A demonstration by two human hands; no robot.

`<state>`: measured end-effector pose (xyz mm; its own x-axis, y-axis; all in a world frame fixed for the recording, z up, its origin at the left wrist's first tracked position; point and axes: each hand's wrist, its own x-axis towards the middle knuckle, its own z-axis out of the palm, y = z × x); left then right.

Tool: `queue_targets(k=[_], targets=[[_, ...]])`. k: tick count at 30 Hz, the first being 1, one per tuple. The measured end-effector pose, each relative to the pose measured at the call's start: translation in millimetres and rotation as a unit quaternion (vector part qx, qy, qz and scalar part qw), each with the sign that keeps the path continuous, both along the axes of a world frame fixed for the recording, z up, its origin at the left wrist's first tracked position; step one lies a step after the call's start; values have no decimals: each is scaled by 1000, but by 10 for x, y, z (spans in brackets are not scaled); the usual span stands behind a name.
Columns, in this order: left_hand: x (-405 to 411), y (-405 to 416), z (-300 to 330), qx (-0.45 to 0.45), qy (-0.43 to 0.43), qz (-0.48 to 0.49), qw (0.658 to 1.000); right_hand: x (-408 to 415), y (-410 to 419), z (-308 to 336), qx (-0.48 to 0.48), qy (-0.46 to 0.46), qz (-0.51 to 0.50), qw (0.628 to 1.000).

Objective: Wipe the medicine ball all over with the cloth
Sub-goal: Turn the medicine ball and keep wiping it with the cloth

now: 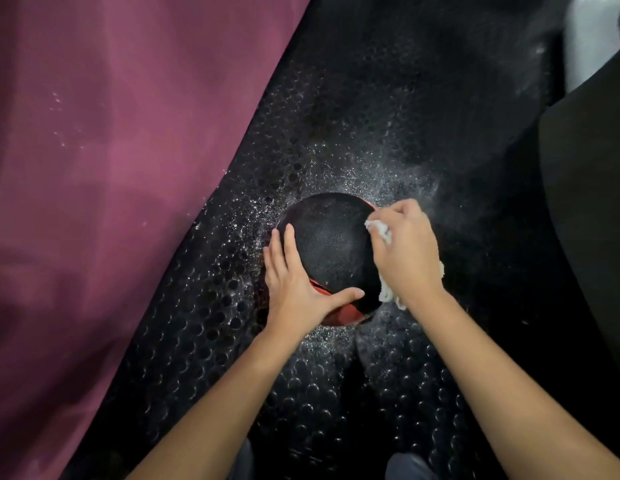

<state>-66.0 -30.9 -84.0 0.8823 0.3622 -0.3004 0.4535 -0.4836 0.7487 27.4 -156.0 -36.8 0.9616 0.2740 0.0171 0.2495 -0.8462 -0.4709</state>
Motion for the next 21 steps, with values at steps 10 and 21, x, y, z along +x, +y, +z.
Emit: queue_targets(k=[10,21], targets=[[95,-136,7,76,-24,-62,995,-172,-178,2,-18,-51,12,998],[-52,-127,-65,103,-39,-77,991,-239,-145,47,-39,-61,89,993]])
